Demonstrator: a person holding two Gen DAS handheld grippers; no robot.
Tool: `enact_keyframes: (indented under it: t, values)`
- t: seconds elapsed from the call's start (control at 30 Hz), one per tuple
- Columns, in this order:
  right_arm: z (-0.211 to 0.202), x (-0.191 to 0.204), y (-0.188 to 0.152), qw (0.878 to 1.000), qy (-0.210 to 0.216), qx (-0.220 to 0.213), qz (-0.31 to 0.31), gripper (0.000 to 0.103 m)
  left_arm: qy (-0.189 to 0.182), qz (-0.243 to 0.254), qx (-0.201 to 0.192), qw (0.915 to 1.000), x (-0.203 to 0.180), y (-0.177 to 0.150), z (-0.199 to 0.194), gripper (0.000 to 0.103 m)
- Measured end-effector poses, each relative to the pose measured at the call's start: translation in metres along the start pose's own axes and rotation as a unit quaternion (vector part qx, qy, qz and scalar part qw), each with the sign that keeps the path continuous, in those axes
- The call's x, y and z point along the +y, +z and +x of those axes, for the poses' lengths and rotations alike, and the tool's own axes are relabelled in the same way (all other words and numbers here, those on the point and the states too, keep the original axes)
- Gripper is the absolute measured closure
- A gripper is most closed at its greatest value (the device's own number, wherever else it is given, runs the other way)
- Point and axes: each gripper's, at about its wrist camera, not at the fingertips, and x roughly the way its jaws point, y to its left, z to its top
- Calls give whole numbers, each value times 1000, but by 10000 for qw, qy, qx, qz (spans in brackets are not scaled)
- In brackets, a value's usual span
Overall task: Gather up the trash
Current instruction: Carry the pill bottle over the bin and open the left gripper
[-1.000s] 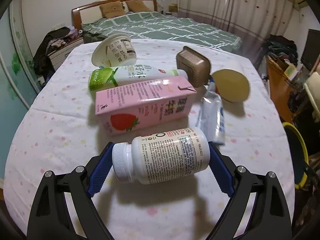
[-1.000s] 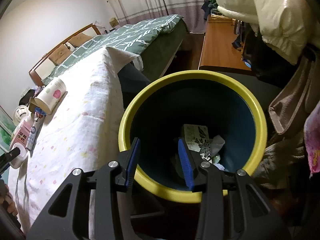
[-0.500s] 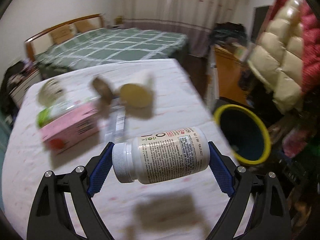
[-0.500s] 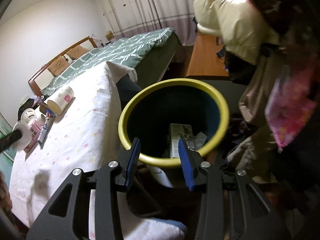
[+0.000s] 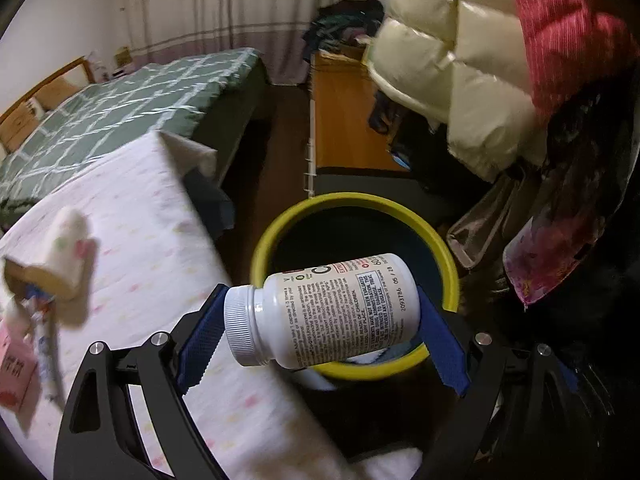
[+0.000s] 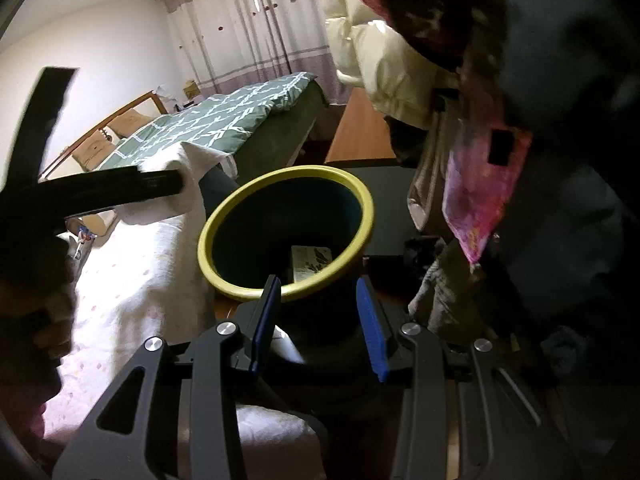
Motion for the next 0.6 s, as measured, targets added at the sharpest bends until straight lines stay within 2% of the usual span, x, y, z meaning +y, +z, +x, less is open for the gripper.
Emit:
enact_keyframes:
  t: [0.37,0.6]
  values:
    - [7,-10,-3,9998,44,126,131,65,13,381,381,9985,-26,14,66,14]
    - [4,-4,-1,9999,59,130,83,65,-8,442,280,9986,-26,16,64,10]
